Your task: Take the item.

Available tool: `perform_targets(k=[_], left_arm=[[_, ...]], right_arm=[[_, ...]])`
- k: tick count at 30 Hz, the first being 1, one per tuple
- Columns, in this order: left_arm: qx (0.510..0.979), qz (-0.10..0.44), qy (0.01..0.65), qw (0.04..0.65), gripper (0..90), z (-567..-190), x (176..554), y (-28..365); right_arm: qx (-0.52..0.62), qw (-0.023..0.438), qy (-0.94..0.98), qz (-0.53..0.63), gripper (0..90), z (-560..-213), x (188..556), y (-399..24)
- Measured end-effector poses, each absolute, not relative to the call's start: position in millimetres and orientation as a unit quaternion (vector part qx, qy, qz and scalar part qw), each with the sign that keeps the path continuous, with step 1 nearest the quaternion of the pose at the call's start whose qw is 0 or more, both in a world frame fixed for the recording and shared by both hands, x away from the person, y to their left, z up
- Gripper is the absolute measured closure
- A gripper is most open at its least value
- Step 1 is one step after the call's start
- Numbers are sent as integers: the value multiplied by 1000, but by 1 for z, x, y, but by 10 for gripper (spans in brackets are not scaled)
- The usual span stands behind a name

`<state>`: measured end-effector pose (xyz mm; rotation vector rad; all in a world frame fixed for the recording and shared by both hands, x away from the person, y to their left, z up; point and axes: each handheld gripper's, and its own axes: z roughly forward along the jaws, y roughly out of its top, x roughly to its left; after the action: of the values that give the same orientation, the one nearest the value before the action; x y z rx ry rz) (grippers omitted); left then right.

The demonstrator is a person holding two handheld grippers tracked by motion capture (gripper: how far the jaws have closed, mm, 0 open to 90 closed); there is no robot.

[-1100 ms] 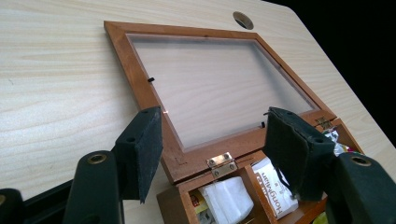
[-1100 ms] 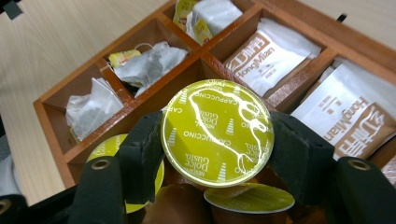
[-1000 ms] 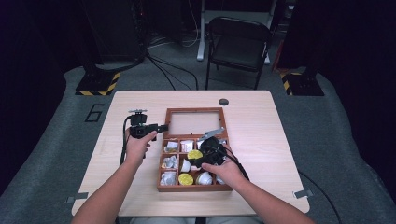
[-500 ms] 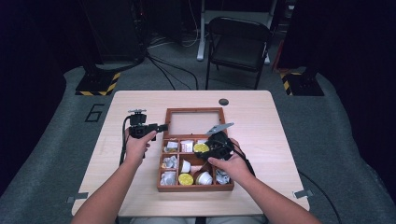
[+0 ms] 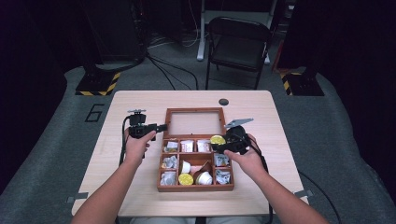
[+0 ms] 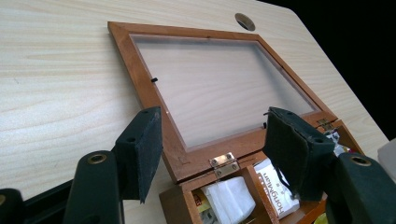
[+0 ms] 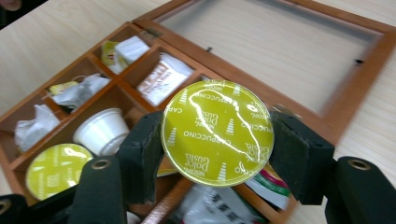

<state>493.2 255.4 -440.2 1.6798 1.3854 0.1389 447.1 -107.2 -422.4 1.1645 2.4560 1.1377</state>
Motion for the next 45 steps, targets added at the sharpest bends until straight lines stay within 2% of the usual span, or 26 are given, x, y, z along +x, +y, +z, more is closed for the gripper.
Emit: perform_targets(k=[16, 45], left_arm=[[681, 57, 567, 460, 369, -440, 494, 257], [675, 60, 574, 459, 371, -439, 493, 263]], right_arm=[[458, 134, 791, 383, 372, -422, 462, -169], [533, 171, 754, 344, 372, -444, 469, -241]])
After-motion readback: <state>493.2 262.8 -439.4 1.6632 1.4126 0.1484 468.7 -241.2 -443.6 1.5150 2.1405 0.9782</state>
